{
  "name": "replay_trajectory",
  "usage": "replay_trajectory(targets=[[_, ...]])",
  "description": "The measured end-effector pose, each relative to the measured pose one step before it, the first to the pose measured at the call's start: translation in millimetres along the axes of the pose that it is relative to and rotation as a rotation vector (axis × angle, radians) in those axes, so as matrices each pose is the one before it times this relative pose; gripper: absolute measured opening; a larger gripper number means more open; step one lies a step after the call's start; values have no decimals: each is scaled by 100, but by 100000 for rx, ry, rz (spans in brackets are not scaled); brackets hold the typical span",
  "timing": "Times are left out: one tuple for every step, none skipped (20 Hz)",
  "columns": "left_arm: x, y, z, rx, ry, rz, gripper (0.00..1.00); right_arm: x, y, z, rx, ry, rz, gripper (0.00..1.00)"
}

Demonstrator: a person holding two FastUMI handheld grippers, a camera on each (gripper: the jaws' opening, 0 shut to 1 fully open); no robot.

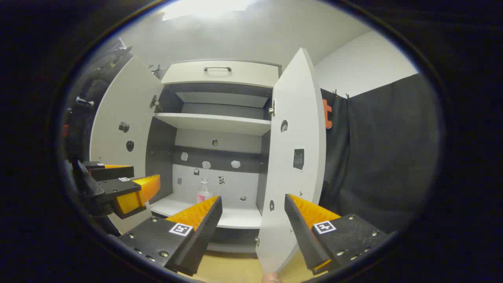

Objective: Grasp the bottle in the cabinet with the left hand and place it on the coaster, then close the right door with the right hand and the left door with the left hand.

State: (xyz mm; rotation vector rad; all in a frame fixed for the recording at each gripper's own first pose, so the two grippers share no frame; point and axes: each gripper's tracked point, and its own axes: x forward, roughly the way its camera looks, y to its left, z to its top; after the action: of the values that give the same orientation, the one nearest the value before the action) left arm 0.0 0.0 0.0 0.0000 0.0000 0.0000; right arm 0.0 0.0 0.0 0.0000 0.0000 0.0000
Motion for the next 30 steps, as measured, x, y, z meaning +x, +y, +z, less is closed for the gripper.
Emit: replay_trajectory(targets=[[161, 81, 62, -145, 173, -59, 96, 127, -169, -83, 544, 407, -106, 96], [56, 33, -63, -90, 56, -13, 96, 91, -178, 4, -128, 283, -497, 96], [90, -28, -33, -59, 267, -65, 96, 106, -70, -75, -726, -6, -673, 96], [55, -79, -105, -207, 313, -166, 96, 122, 54, -39, -1125, 92, -749, 96], [73, -139, -80, -186, 598, -563, 96, 104, 57, -66, -884, -176, -655, 96], [79, -171, -161, -30, 595, -551, 96, -76, 93, 179, -237, -49, -118, 96], [112, -157, -76, 221, 446, -614, 96, -126, 0, 8, 377, 119, 157, 94], [137, -168, -219, 475, 474, -458, 96, 54, 98, -20, 254, 100, 175, 94], [65, -177, -166, 585, 605, -483, 96, 69, 14, -100, -152, 129, 54, 94], [54, -285, -115, 403, 333, -725, 96, 11, 22, -91, -435, 132, 164, 94], [83, -209, 42, -179, -247, -540, 96, 3, -68, -171, -499, 263, 94, 94], [-8, -211, -35, -562, -362, -508, 96, -26, 7, -30, -375, 90, 43, 96], [65, -120, 36, -574, 75, 40, 96, 1, -15, -2, -187, -107, -7, 96], [106, -18, -56, -547, 22, -25, 96, -26, 56, 108, -139, -139, 7, 96], [76, -167, -4, -259, -10, -355, 96, -67, -52, -1, -216, -131, -34, 94], [135, -221, -55, 253, 277, -828, 96, -9, -44, -31, -327, -99, -242, 94], [150, -72, -16, 384, -76, -83, 96, -29, -33, 16, -219, -201, -404, 94], [67, 96, -44, 470, 40, 527, 96, -49, -123, 5, 42, -186, -200, 96], [125, 1, -4, 308, 12, 300, 96, -45, -61, 75, 194, -205, -61, 94], [179, -113, -109, -21, 111, 75, 96, -56, -78, -62, 226, -17, -133, 94], [269, -42, -164, -196, 527, -17, 96, 70, -164, 42, 173, -127, -276, 94], [567, 33, -223, -279, 554, 81, 96, -148, -194, -76, 65, 71, -263, 96], [746, 5, -185, -231, 710, 50, 96, -99, -206, 8, -89, 97, -292, 96], [905, 37, -326, -213, 810, 46, 96, -186, -472, -104, -289, 148, -477, 96], [1016, 8, -163, -16, 665, -344, 96, -219, -469, 31, -472, 109, -777, 94], [1196, -36, -42, 247, -171, -144, 96, -277, -597, 83, -520, 32, -1168, 94], [1250, 219, -102, 650, 599, 837, 96, -249, -647, 16, -404, -7, -1486, 94], [1337, 175, -214, 1103, 742, 552, 96, -272, -610, 56, -256, -77, -1611, 94], [1385, 19, -159, 862, 863, 172, 96, -253, -801, 0, -125, -65, -1726, 94], [1406, -174, -178, 558, 828, -375, 96, -241, -808, 54, -102, -23, -1939, 94]])
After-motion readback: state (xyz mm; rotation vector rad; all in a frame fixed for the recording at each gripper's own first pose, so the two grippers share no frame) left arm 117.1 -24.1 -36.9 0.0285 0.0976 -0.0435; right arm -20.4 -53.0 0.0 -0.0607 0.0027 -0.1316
